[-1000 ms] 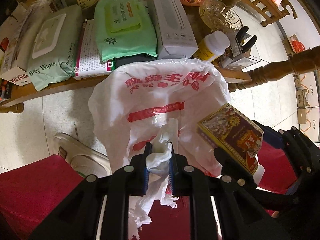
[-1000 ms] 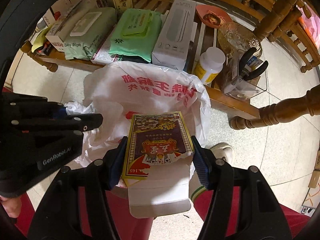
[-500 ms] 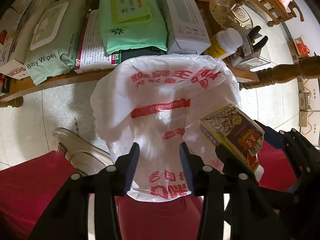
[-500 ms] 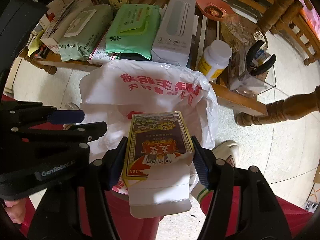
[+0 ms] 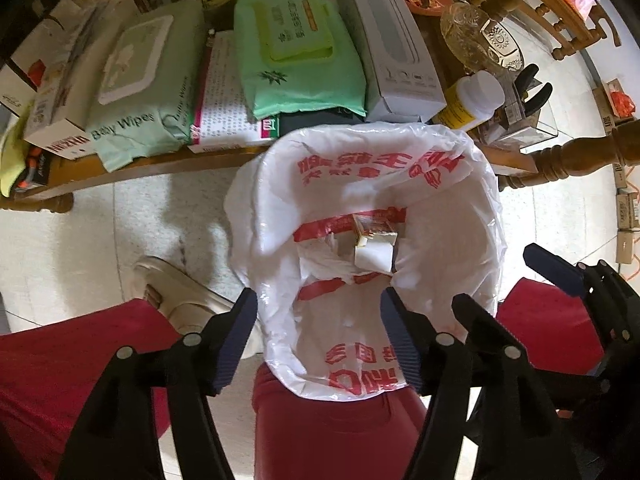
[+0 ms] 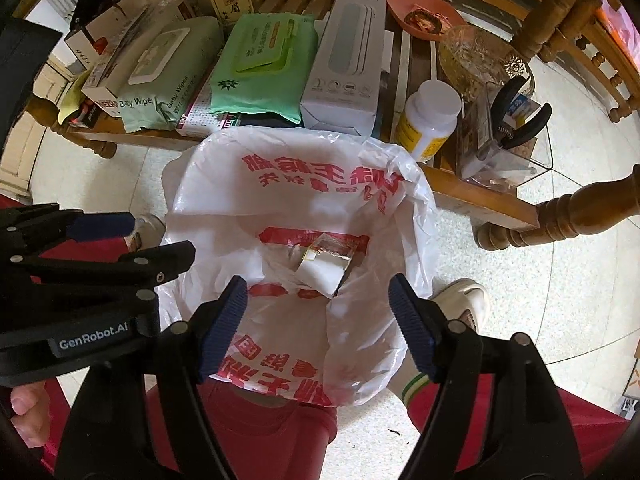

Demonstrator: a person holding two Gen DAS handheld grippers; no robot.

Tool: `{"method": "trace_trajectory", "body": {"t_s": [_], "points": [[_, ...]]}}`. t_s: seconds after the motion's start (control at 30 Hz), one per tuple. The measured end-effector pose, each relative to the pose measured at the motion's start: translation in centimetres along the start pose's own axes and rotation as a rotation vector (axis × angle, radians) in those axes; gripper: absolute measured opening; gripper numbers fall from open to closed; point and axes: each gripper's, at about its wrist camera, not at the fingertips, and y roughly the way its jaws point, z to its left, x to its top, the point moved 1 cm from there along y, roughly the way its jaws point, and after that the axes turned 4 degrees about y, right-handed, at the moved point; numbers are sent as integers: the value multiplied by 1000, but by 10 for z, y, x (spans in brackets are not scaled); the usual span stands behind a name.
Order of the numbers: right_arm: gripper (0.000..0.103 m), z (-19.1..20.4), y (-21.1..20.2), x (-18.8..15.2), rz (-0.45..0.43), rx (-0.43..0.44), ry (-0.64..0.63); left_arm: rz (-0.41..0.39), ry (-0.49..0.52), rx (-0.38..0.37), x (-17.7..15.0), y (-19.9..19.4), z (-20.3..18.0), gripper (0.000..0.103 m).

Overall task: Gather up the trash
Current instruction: 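Raise both tools out of the bag back toward the table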

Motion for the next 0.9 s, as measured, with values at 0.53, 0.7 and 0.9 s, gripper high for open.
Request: {"method": "trace_trajectory", "body": {"t_s": [0.53,0.7,0.9], "points": [[83,3,-113,-28,-126,153,-51,-34,56,6,-43,-103,10,77],[87,-14,-208,-25,-246,236,-79,-30,6,1,-53,-181,30,79],[95,-22,-329,3,-406,235,-222,-172,18,48,-29,-304,34,87]]}}
